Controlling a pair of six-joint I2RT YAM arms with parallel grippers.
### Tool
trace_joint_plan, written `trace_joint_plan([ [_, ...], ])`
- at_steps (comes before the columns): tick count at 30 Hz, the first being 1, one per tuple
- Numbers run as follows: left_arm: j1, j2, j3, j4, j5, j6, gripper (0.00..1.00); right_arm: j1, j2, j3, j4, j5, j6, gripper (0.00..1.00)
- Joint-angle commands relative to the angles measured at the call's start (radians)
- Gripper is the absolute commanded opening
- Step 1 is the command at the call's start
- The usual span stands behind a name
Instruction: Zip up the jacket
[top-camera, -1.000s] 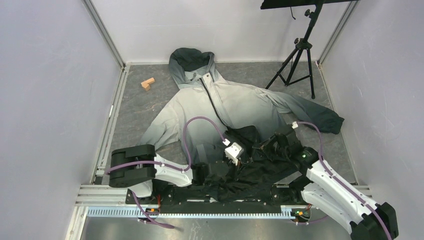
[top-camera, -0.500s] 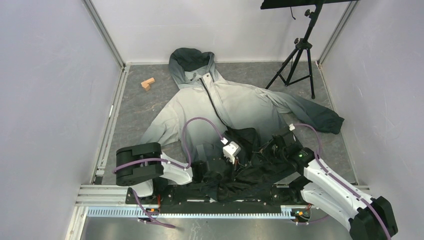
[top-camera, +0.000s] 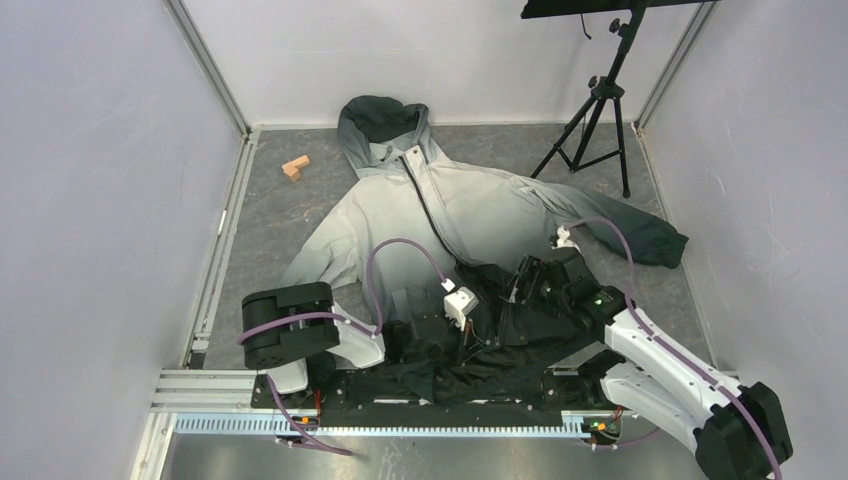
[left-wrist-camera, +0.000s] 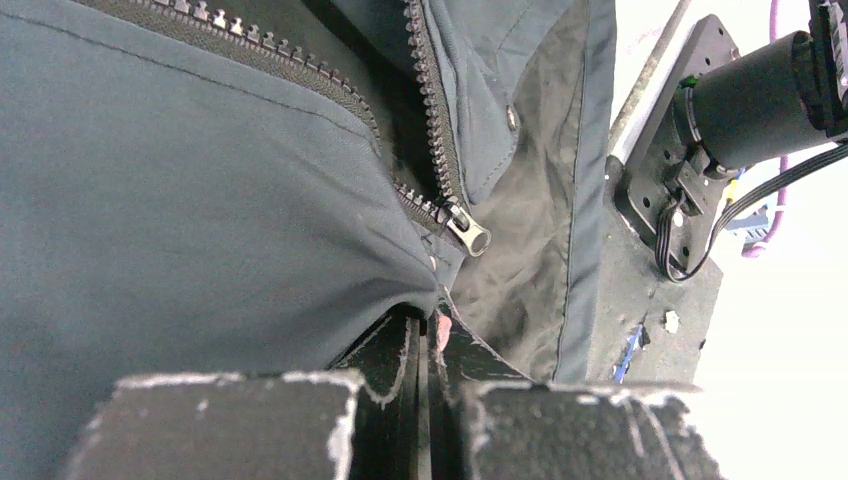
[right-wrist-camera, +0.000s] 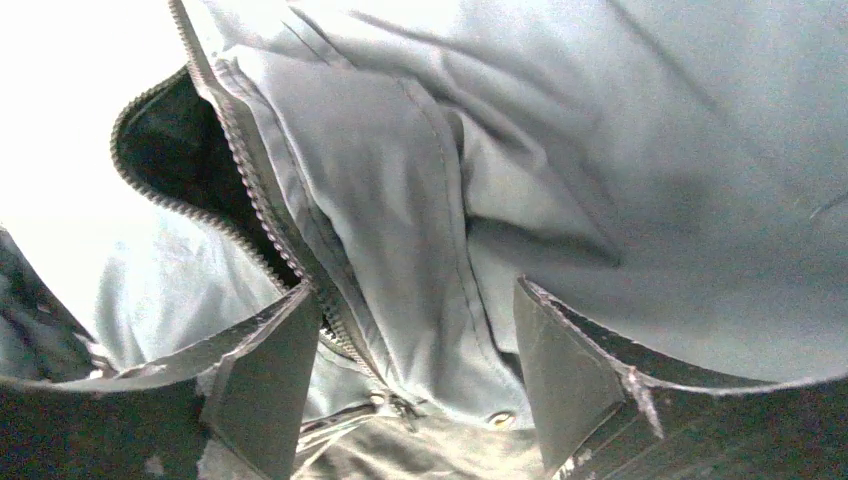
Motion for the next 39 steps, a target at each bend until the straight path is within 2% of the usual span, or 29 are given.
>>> trace_joint_plan([
  [1,0.005,0.015,-0.017,0.032,0.045,-0.040,0.02,-0.006,-0.007,0.098,-0.043,0.020,-0.364,0.80],
  [4,0.005,0.015,-0.027,0.048,0.049,-0.043,0.02,-0.006,-0.025,0.096,-0.119,-0.064,-0.504,0.83],
  [7,0.005,0.018,-0.024,0.050,0.057,-0.041,0.02,-0.006,-0.070,0.087,-0.181,-0.156,-0.541,0.83],
  [12,0.005,0.018,-0.029,0.059,0.061,-0.040,0.02,-0.007,-0.154,0.077,-0.215,-0.311,-0.511,0.80],
  [16,0.005,0.007,-0.040,0.062,0.055,-0.040,0.02,-0.005,-0.160,0.038,-0.214,-0.426,-0.491,0.79],
  [18,0.004,0.005,-0.041,0.062,0.050,-0.041,0.02,0.003,-0.162,-0.003,-0.183,-0.457,-0.454,0.73],
  [21,0.006,0.004,-0.041,0.062,0.047,-0.043,0.02,0.060,-0.178,-0.065,-0.120,-0.416,-0.373,0.65],
  [25,0.006,0.004,-0.043,0.065,0.045,-0.046,0.02,0.137,-0.172,-0.095,-0.090,-0.290,-0.330,0.39],
  [28,0.005,0.003,-0.043,0.063,0.044,-0.047,0.02,0.178,-0.171,-0.135,-0.034,-0.265,-0.280,0.30],
  [34,0.005,0.000,-0.039,0.050,0.040,-0.050,0.02,0.207,-0.222,-0.202,0.026,-0.209,-0.113,0.30],
  [39,0.005,0.002,-0.037,0.051,0.044,-0.051,0.02,0.225,-0.230,-0.249,0.068,-0.205,-0.035,0.28],
])
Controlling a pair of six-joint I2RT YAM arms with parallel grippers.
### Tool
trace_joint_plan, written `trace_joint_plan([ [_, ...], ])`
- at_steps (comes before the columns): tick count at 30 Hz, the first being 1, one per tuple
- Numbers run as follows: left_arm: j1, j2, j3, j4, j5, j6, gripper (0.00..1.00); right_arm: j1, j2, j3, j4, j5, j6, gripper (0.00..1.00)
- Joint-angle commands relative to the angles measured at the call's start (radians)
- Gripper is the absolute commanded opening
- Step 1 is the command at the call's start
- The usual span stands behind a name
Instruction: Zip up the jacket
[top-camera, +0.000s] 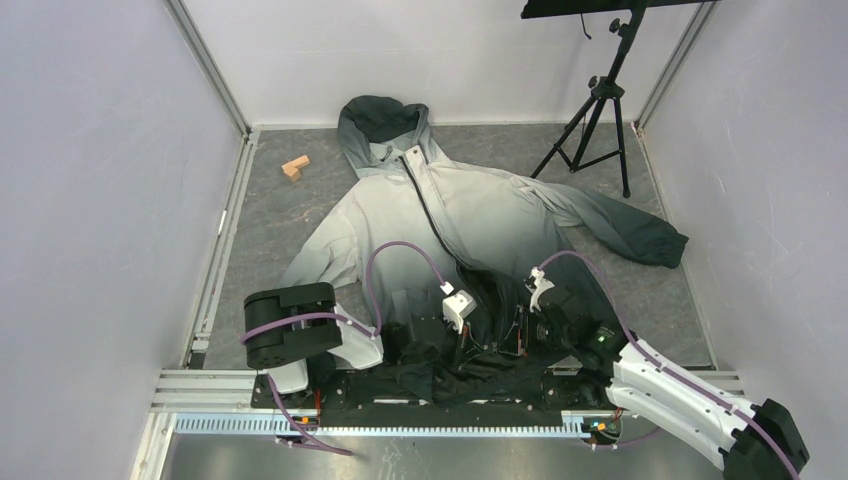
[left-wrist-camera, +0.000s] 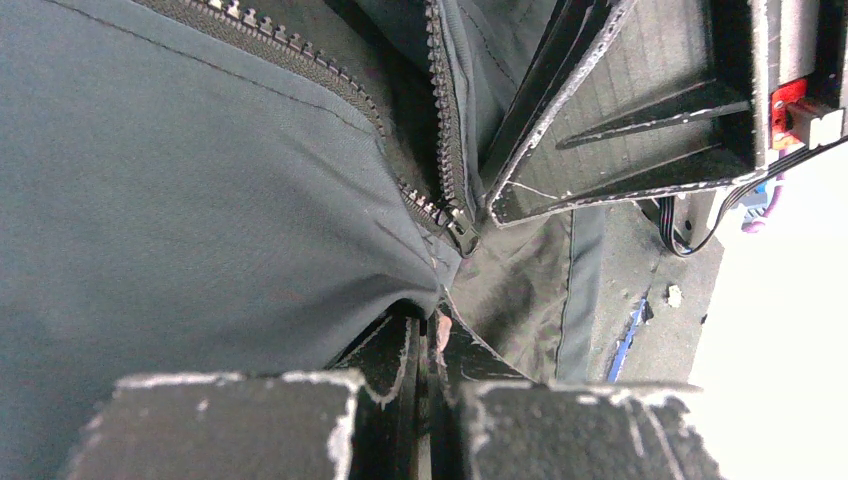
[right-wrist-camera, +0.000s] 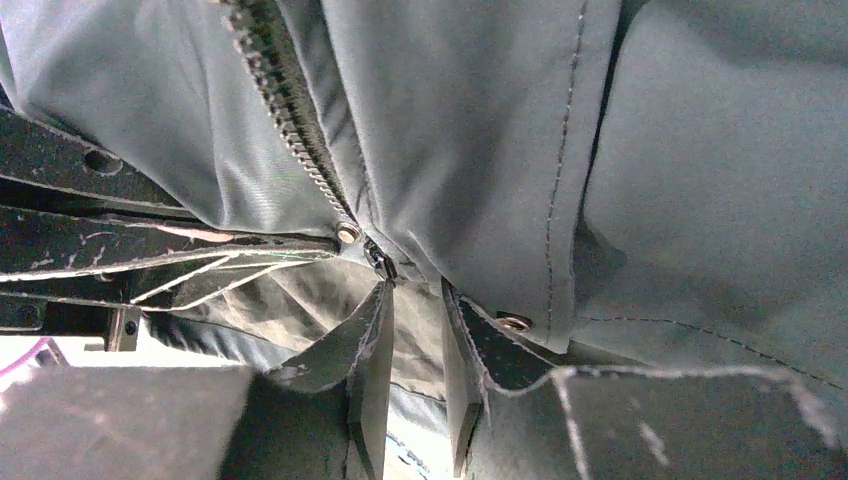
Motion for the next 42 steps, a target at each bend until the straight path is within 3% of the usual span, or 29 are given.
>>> trace_joint_plan([
  [1,0.005,-0.011,-0.009,0.029,-0.002,-0.037,0.02,0.021,-0.011,-0.035,0.079,0.028,0.109,0.29],
  [20,0.004,-0.017,-0.029,0.059,0.000,-0.045,0.02,0.076,-0.040,-0.090,0.145,0.007,0.190,0.34],
  [25,0.004,-0.016,-0.026,0.056,0.004,-0.045,0.02,0.094,-0.044,-0.108,0.156,0.041,0.256,0.26],
  [32,0.005,-0.014,-0.024,0.058,0.009,-0.045,0.02,0.103,-0.072,-0.121,0.164,0.114,0.370,0.25],
  [42,0.004,-0.008,-0.018,0.058,0.018,-0.044,0.02,0.105,-0.080,-0.097,0.136,0.124,0.415,0.11],
])
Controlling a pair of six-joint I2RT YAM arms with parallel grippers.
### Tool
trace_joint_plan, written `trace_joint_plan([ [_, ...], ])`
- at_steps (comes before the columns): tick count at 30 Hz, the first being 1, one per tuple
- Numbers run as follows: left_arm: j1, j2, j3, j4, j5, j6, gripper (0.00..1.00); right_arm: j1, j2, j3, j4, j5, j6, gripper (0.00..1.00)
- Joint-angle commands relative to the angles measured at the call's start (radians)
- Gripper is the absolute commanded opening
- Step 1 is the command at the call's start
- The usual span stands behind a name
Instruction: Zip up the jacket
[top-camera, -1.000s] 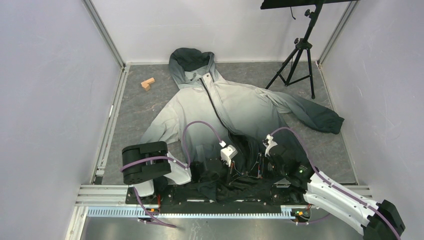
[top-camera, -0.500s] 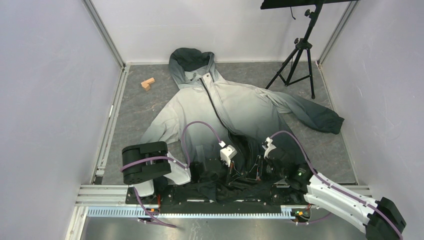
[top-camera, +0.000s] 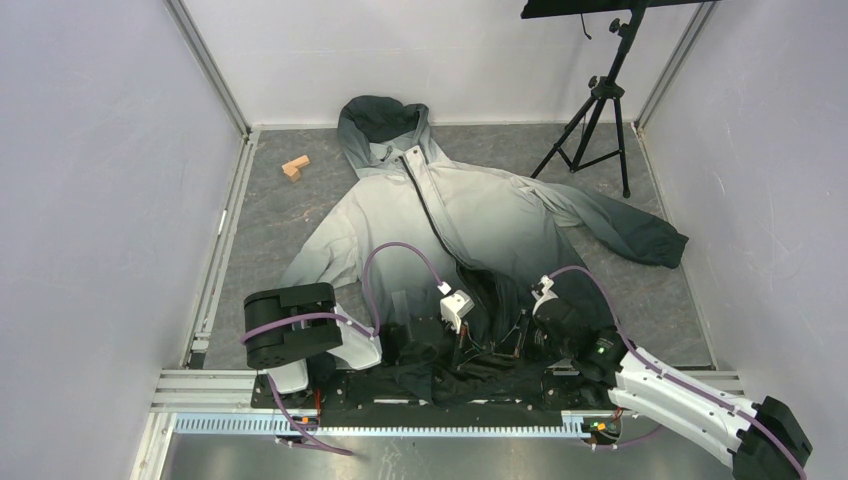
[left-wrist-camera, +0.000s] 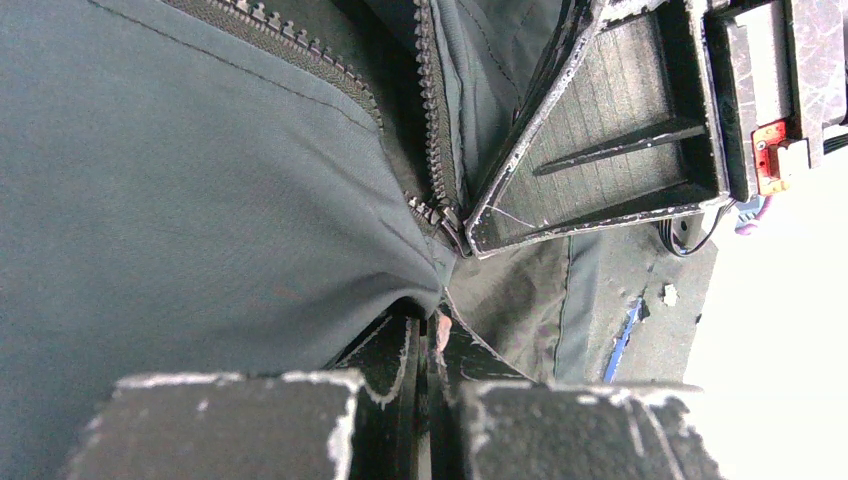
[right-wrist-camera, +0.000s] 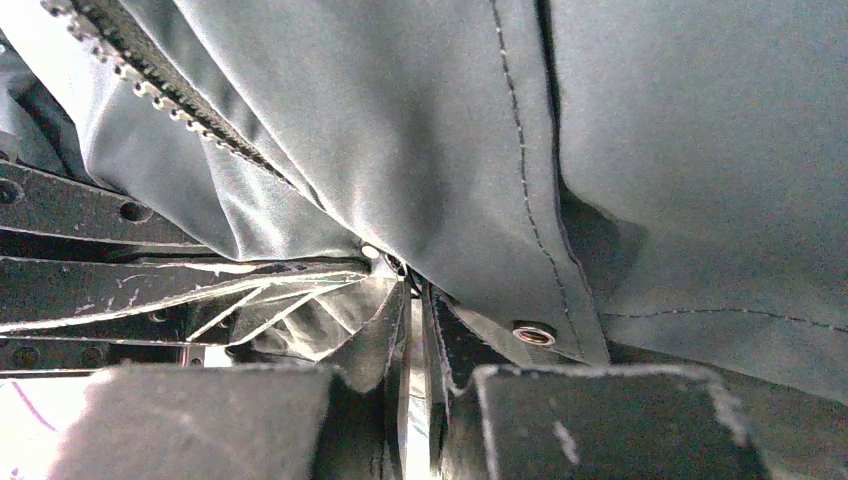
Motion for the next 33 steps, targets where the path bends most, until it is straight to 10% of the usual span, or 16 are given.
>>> trace_joint_plan([
  [1,0.003,-0.007,-0.001,0.032,0.017,-0.025,0.02,0.005,-0.007,0.016,0.016,0.034,0.047,0.10],
  [33,0.002,-0.001,0.011,0.023,0.032,-0.017,0.02,0.005,-0.003,-0.005,0.041,0.026,0.154,0.16],
])
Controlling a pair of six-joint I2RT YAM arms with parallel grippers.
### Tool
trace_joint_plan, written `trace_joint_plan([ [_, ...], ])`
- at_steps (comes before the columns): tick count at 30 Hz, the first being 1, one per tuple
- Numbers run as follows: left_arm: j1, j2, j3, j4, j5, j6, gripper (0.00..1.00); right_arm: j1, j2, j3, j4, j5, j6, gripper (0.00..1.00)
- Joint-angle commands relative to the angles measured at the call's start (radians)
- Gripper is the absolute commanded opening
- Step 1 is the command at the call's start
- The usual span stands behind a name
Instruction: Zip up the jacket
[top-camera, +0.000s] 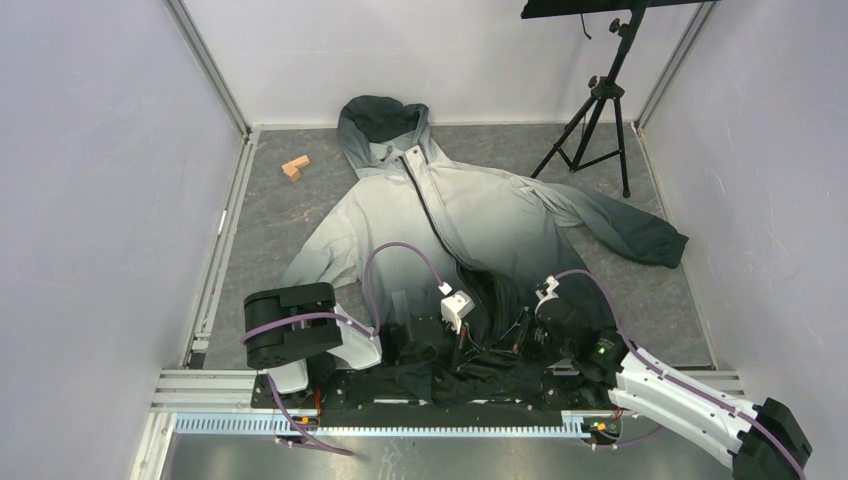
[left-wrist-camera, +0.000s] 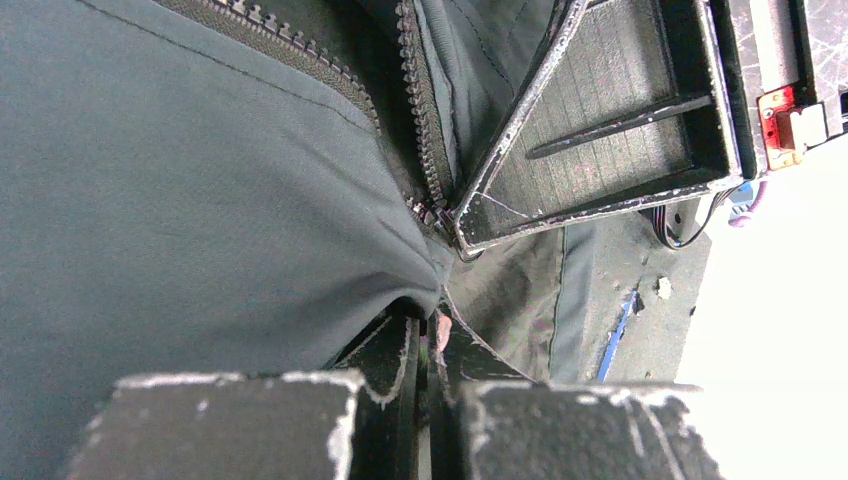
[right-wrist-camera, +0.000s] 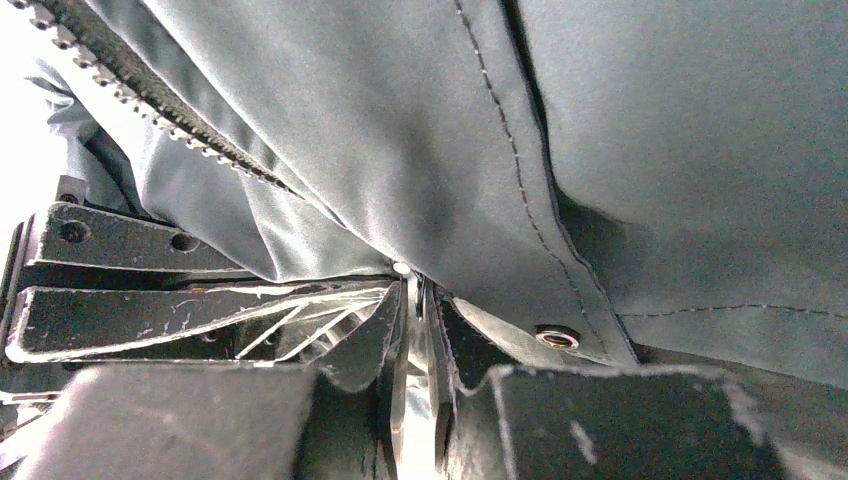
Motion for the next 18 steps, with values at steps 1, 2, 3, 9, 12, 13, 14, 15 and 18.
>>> trace_joint_plan([
  [1,0.001,-0.001,0.010,0.024,0.011,-0.017,0.02,0.004,0.015,-0.007,0.038,0.010,0.025,0.16],
  [2,0.001,-0.001,0.010,0.024,0.009,-0.017,0.02,0.004,0.016,-0.009,0.037,0.009,0.028,0.16],
  [3,0.001,-0.002,0.010,0.024,0.010,-0.017,0.02,0.004,0.018,-0.010,0.034,0.010,0.032,0.15],
  [9,0.001,-0.002,0.010,0.024,0.011,-0.017,0.02,0.004,0.020,-0.006,0.015,0.017,0.053,0.14],
  [12,0.001,-0.002,0.010,0.024,0.009,-0.019,0.02,0.004,0.024,0.005,-0.010,0.023,0.089,0.06],
  [13,0.001,-0.002,0.010,0.023,0.008,-0.020,0.02,0.004,0.028,0.009,-0.026,0.024,0.113,0.01],
  [14,0.001,-0.002,0.011,0.019,0.006,-0.019,0.02,0.004,0.036,0.027,-0.063,0.029,0.142,0.00],
  [15,0.001,-0.002,0.013,0.015,0.003,-0.021,0.02,0.004,0.046,0.043,-0.113,0.034,0.181,0.00],
  [18,0.001,0.001,0.017,0.005,-0.004,-0.027,0.02,0.004,0.077,0.106,-0.158,0.046,0.250,0.00],
])
